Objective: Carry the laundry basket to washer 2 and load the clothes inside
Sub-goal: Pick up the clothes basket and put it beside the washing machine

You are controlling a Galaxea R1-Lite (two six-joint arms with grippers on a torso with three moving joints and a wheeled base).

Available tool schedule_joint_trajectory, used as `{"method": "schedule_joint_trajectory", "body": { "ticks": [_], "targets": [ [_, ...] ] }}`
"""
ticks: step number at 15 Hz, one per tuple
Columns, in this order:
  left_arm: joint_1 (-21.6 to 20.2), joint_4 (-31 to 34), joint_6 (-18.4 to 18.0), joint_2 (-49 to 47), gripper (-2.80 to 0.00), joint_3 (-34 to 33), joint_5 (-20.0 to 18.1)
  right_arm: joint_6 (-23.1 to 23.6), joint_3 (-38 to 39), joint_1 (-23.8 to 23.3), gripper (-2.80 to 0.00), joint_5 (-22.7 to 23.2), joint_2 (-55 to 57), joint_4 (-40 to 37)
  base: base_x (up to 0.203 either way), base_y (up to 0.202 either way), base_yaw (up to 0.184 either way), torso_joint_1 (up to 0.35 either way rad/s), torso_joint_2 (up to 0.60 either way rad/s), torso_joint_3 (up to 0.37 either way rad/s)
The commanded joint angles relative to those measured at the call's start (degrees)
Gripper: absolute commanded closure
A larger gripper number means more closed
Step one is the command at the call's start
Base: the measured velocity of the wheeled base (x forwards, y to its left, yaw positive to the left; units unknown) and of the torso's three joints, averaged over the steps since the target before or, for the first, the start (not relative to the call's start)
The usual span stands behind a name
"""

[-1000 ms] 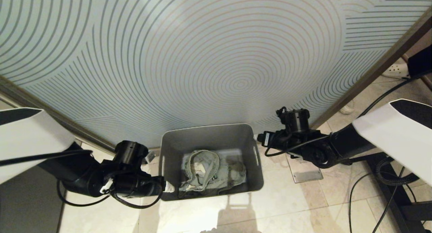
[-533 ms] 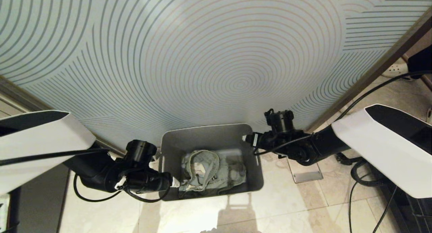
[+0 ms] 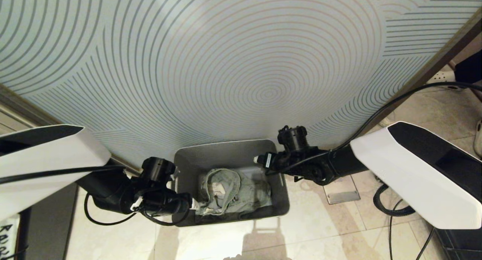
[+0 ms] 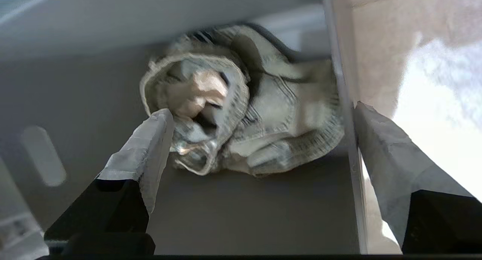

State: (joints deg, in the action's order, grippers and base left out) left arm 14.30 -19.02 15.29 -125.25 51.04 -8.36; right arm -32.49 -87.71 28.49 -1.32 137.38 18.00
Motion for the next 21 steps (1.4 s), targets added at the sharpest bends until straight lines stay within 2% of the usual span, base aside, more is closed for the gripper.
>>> {"method": "schedule_joint_trajectory", "body": {
  "ticks": [1,8,14,17,21],
  "targets": [
    [0.03,-0.14,0.09,0.0,-2.8,0.02,-0.17,-0.13,0.54,0.25,-2.8,0.0,-0.13,-1.08,0.0,0.0,0.0,0.0,0.0,0.0],
    [0.11,-0.14,-0.09,-0.08,-2.8,0.2,0.95,0.68,7.3,0.77,-2.8,0.09,-4.4,-7.09,0.0,0.0,0.0,0.0,0.0,0.0],
    [0.4,-0.14,-0.35,-1.44,-2.8,0.31,3.74,0.0,11.15,2.76,-2.8,0.0,-4.82,-7.28,0.0,0.0,0.0,0.0,0.0,0.0],
    [0.58,-2.8,-0.55,-3.2,-2.8,0.12,6.78,-0.12,13.12,3.24,-2.8,-0.12,-4.91,-7.01,0.0,0.0,0.0,0.0,0.0,0.0],
    [0.64,-3.57,-0.7,-3.51,-2.8,-0.15,6.92,0.06,15.41,3.53,-2.8,-0.47,-4.75,-5.32,0.0,0.0,0.0,0.0,0.0,0.0]
  ]
}}
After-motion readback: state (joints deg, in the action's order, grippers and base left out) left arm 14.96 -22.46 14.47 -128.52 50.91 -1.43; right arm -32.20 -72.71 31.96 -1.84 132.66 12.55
